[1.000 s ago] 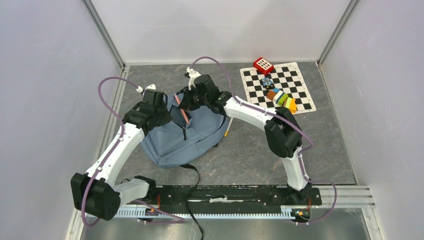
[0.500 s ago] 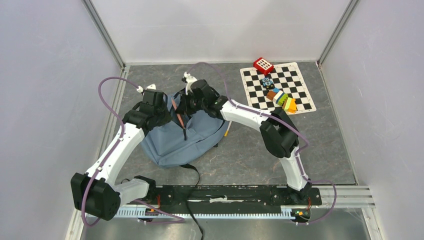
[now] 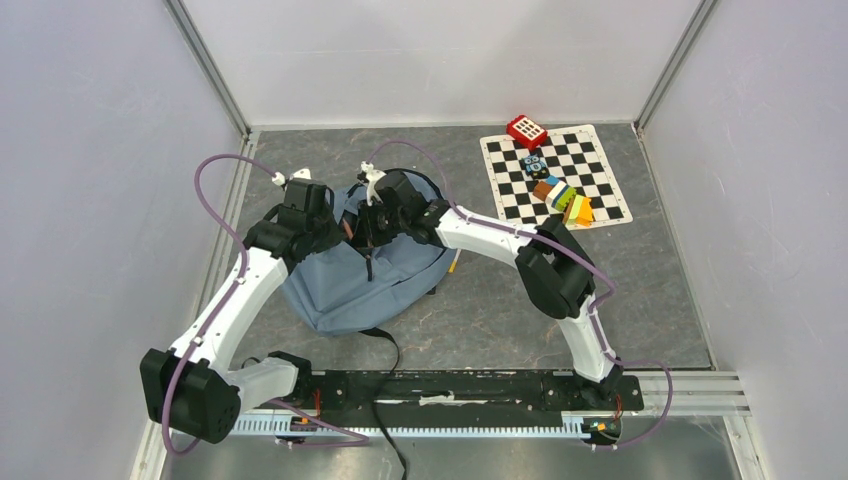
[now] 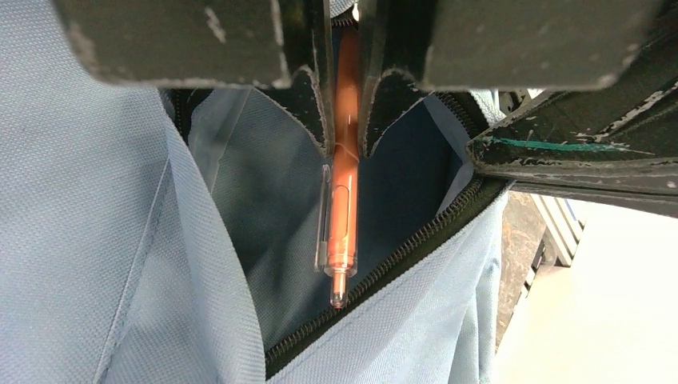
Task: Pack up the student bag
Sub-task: Place the stationery in the student bag, then pick up the stationery from the center of the board.
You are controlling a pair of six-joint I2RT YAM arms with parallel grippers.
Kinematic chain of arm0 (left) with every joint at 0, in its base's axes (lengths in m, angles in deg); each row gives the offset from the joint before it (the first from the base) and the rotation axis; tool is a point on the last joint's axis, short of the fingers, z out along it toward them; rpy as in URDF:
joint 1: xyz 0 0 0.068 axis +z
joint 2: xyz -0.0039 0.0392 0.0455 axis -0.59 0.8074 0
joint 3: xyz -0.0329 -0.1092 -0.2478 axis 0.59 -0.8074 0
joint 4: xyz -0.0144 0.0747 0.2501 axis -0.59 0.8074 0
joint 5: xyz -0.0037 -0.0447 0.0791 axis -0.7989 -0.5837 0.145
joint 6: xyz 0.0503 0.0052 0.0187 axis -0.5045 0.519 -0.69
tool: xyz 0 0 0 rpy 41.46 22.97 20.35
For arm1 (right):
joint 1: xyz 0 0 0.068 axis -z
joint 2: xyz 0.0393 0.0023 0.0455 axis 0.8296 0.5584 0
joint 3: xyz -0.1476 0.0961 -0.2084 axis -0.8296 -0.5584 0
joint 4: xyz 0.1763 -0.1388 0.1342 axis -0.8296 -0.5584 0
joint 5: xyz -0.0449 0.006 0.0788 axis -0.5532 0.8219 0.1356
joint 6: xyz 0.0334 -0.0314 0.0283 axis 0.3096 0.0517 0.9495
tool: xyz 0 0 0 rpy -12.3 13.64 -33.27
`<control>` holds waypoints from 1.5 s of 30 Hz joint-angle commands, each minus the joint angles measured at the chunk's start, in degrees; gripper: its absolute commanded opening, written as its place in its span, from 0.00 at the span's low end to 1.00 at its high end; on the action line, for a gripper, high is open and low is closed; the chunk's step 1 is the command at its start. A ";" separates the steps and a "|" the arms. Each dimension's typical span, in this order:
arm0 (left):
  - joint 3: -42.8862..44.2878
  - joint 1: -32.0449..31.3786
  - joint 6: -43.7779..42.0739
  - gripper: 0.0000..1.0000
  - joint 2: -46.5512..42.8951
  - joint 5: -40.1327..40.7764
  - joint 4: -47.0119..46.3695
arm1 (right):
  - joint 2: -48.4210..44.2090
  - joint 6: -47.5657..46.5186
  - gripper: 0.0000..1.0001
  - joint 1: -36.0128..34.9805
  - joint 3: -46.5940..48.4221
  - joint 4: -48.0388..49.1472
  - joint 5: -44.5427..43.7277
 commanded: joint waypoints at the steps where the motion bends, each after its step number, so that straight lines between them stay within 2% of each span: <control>1: 1.35 0.34 0.75 0.02 -1.81 1.32 -1.78 | 0.40 -0.51 0.00 -0.42 3.43 -3.99 0.85; 7: 1.76 0.34 0.84 0.02 -1.36 0.74 -1.87 | 5.14 -0.09 0.00 -1.21 9.37 -6.90 3.35; 14: 1.02 0.34 1.32 0.02 -1.82 0.36 -1.87 | 6.85 0.10 0.02 -2.32 11.73 -7.17 4.35; 17: 0.80 0.34 1.45 0.02 -2.18 0.48 -1.87 | 6.80 0.04 0.12 -2.33 11.90 -7.14 4.41; 21: 0.41 0.34 1.70 0.02 -2.91 0.86 -1.61 | 5.38 -0.33 0.32 -2.46 10.50 -5.77 3.37; 24: -0.03 0.34 1.72 0.02 -3.39 0.95 -1.44 | 4.04 -0.48 0.43 -2.40 9.03 -4.69 2.73; 27: -0.38 0.38 1.85 0.02 -3.81 1.12 -1.22 | 2.80 -1.68 0.49 -2.34 8.91 -4.70 1.61; 36: -0.83 0.43 1.78 0.02 -5.01 2.56 -1.00 | -13.35 -12.20 0.60 -2.26 -0.54 -2.71 -15.30; 40: -1.48 0.60 2.13 0.02 -5.51 2.62 -0.99 | -23.21 -17.14 0.62 -1.09 -7.20 -2.75 -26.29; 42: -2.02 0.65 2.24 0.02 -5.80 2.55 -1.01 | -27.20 -17.66 0.63 0.42 -11.61 -3.16 -30.01; 45: -2.50 0.69 2.17 0.02 -5.86 2.16 -1.12 | -31.76 -14.34 0.62 5.11 -19.05 -3.76 -31.09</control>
